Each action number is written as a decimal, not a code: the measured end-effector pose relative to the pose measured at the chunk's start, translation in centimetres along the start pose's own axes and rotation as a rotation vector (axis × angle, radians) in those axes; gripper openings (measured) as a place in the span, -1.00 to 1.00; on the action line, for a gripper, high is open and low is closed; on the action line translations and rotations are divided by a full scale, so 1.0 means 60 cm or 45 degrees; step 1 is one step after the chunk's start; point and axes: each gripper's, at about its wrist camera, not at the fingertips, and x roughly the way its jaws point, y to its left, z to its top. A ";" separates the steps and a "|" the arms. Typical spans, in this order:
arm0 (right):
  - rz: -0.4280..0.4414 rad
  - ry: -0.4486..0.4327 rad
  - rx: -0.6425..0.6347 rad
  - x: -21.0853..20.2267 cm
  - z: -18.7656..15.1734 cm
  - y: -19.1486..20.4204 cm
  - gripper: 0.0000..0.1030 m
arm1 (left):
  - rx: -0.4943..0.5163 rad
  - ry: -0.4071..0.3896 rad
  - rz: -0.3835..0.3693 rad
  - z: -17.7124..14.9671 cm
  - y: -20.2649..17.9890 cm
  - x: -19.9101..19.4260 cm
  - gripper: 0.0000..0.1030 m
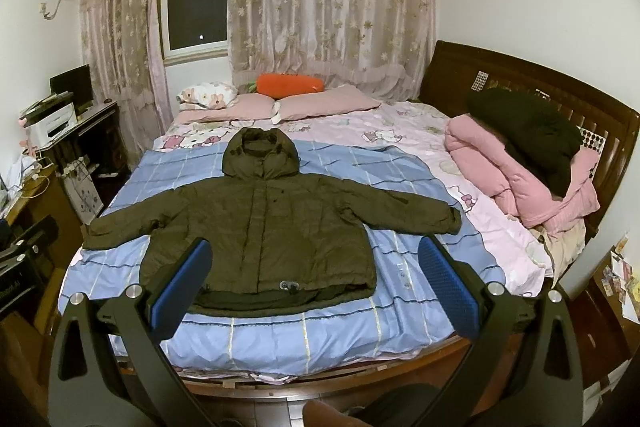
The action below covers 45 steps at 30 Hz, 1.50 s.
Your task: Fold large clothes
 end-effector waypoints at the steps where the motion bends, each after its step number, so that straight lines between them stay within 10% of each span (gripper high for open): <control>1: 0.001 -0.001 0.002 0.001 0.002 -0.001 0.97 | 0.002 -0.001 0.002 -0.001 0.000 0.000 0.96; 15: -0.003 -0.062 0.021 0.017 0.007 -0.069 0.97 | -0.079 -0.018 0.008 0.005 0.070 0.025 0.96; 24: -0.074 -0.086 -0.083 0.135 -0.019 -0.083 0.97 | -0.070 -0.009 0.117 -0.001 0.115 0.188 0.96; 30: -0.117 -0.053 -0.087 0.233 -0.031 -0.115 0.97 | -0.062 -0.033 0.013 -0.038 0.122 0.310 0.96; 45: 0.012 0.250 0.566 0.511 -0.059 -0.301 0.97 | -0.068 -0.016 0.117 -0.055 0.108 0.622 0.96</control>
